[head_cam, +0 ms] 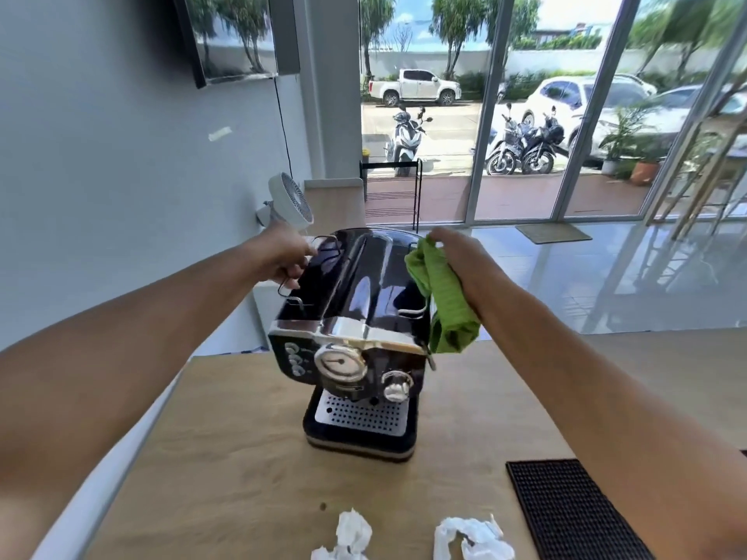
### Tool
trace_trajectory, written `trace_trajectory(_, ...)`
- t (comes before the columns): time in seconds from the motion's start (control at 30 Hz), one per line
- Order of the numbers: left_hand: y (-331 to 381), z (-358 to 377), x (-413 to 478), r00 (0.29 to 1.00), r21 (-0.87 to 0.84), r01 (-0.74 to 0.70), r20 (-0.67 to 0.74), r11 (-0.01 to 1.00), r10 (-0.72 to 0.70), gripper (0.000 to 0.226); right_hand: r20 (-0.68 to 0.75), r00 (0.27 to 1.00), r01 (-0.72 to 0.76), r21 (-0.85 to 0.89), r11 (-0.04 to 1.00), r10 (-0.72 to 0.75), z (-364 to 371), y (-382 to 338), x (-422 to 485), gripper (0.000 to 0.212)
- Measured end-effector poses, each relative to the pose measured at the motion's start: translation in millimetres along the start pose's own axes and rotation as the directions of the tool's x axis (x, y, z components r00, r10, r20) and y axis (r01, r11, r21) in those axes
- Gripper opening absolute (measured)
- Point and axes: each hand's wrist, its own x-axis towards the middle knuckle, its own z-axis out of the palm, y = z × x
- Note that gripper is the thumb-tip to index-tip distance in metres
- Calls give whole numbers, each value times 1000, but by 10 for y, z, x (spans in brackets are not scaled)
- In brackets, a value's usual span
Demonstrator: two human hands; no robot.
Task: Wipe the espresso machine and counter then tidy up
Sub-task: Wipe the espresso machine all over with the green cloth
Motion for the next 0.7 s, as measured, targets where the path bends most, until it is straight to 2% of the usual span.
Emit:
trace_trajectory(0.13, 9, 18, -142, 997, -129, 78, 29, 989, -75, 27, -54, 998, 31, -180, 983, -41, 22, -82, 249, 13)
trace_trajectory(0.27, -4, -2, -260, 993, -196, 118, 44, 974, -111, 24, -55, 998, 22, -270, 963, -38, 66, -87, 362, 10)
trace_trajectory(0.7, -87, 20, -309, 996, -228, 92, 22, 969, -89, 22, -49, 998, 13, -330, 944, -31, 60, 34, 372, 16)
